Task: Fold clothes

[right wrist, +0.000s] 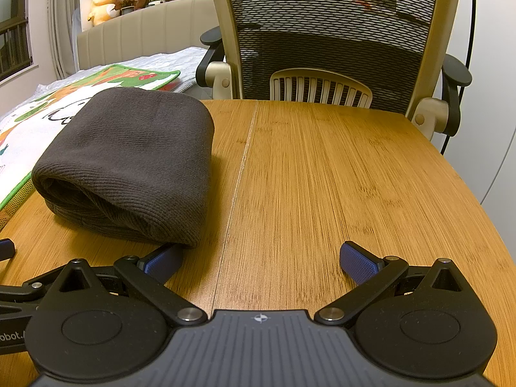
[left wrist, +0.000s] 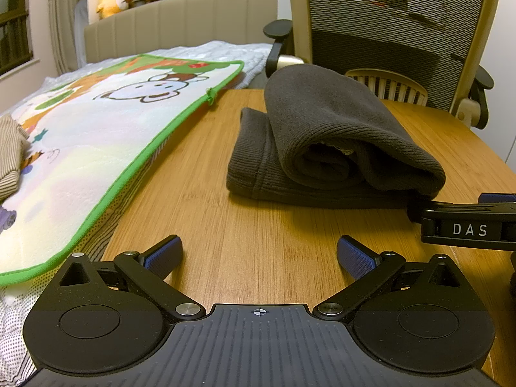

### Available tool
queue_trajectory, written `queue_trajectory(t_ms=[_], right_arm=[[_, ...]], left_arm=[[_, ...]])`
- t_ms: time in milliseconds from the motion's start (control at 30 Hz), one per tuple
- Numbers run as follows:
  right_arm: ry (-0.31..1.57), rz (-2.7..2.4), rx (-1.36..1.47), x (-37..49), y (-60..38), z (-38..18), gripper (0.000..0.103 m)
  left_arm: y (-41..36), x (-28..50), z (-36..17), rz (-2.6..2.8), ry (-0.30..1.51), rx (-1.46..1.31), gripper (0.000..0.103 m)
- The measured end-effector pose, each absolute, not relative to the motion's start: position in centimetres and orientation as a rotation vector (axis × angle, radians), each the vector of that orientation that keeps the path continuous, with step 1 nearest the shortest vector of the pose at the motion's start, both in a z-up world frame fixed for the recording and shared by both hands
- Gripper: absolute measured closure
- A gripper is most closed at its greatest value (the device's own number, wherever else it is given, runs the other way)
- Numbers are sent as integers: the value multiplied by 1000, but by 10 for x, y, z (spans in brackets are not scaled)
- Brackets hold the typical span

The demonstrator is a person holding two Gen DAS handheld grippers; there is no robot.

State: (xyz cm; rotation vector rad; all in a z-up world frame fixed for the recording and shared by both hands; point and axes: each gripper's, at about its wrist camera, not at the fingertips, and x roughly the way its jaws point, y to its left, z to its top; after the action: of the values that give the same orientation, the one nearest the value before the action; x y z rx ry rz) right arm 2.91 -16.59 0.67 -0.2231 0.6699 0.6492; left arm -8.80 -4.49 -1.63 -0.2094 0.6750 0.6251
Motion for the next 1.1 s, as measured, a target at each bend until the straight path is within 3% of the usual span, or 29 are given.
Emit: queue_trajectory(t_ms=[1100], right_arm=[[694,666,-236,19,-183,10,0]], left_arm=[[-48,-92,-14,540,687,-257,0]])
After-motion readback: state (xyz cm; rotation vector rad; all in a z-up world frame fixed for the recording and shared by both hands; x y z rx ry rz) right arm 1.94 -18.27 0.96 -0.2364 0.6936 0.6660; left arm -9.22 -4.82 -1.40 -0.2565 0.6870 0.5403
